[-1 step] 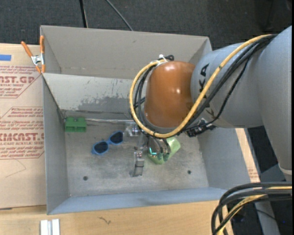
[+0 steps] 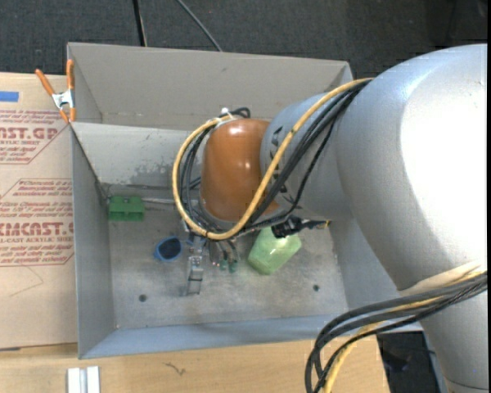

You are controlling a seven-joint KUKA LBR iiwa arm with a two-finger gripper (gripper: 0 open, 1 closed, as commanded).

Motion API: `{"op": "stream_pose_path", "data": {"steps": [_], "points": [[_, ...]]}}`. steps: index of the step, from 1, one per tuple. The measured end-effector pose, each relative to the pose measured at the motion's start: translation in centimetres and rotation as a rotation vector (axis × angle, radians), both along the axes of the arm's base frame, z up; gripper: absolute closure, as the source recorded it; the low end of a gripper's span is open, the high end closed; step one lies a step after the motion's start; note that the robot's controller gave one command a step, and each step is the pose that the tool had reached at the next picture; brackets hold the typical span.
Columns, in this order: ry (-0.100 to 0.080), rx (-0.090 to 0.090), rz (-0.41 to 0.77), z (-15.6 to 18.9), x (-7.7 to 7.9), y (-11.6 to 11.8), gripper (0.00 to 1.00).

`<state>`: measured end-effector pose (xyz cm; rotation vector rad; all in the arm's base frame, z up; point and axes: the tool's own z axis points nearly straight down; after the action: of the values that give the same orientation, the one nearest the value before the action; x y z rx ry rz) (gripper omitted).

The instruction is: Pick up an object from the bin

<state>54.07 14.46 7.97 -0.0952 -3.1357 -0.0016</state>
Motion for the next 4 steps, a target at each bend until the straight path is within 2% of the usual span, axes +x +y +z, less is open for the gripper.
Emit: {"op": "stream_pose_path", "data": {"steps": [1, 2, 3, 4], "points": [[-0.007, 0.001, 0.017, -0.5, 2.3, 2.5, 0.00], [-0.007, 0.001, 0.014, -0.4, 2.3, 2.3, 1.00], [-0.006, 0.001, 0.014, -0.4, 2.3, 2.3, 0.00], [-0.002, -0.003, 0.185, -1.1, -1.1, -2.9, 0.00]]}}
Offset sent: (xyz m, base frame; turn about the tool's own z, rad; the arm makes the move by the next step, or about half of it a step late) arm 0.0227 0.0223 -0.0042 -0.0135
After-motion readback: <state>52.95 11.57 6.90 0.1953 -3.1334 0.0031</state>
